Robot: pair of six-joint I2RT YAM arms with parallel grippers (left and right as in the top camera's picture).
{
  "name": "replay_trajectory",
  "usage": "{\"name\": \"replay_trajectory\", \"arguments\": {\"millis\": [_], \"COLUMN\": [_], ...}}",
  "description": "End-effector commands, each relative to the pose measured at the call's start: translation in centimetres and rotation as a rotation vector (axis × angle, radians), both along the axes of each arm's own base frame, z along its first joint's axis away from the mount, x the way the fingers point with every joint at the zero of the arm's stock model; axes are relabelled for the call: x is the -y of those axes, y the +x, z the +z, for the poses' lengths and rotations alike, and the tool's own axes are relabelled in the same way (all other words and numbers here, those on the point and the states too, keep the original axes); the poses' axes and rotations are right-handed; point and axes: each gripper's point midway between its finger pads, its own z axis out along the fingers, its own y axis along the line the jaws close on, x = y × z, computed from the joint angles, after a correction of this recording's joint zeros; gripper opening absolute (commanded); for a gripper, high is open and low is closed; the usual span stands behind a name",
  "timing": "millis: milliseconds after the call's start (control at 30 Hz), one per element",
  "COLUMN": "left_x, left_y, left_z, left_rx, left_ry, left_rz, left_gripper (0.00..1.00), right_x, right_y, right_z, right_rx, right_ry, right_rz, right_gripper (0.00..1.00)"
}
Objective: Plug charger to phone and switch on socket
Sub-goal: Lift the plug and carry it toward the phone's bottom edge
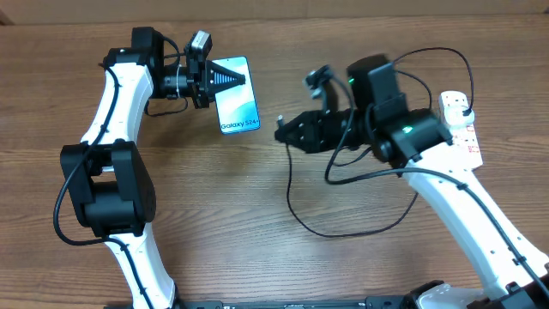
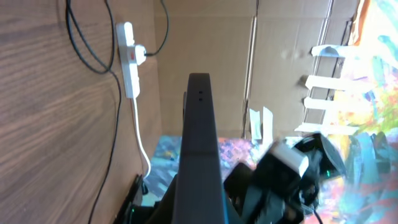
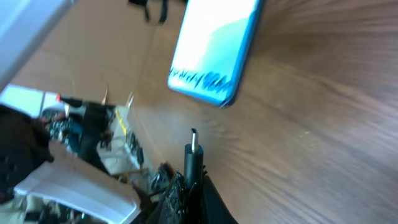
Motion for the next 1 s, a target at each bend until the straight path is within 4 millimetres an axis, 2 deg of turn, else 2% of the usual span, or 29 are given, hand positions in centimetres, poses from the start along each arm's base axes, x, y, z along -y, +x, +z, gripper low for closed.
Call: {"name": "replay_trajectory", "arguments": {"millis": [0, 233, 467, 633, 767, 967], "left_x": [0.1, 0.1, 1.4, 2.9, 3.3, 3.7], "left_y": [0.5, 3.0, 4.7, 4.4, 3.7, 3.2], "left_z": [1.6, 3.0, 6.7, 10.0, 12.5, 13.5], "left_rx": [-0.053, -0.042, 0.001, 0.065, 0.099, 0.118], "left_ry": [-0.054, -0.052, -0.046, -0.041, -0.049, -0.056], "left_rz": [-0.012, -0.018, -0.05, -0.081, -0.069, -0.071], "left_gripper": [0.04, 0.04, 0.04, 0.04, 0.04, 0.04], "right_x": [-0.9, -1.8, -2.7, -2.8, -2.3, -2.4], "right_y": [-1.2, -1.5, -0.1, 0.3, 0.5, 1.0], "right_z": [0.8, 1.5, 2.4, 2.6, 2.6, 3.3], "right_rx": [-0.009, -0.031, 0.004, 0.036, 0.069, 0.15], "right_ry": [0.026, 0.062, 0.136, 0.234, 0.292, 0.324], "right_rz": [0.025, 0.027, -0.001, 0.034, 0.074, 0.082], "right_gripper": [0.04, 0.04, 0.04, 0.04, 0.04, 0.04]}}
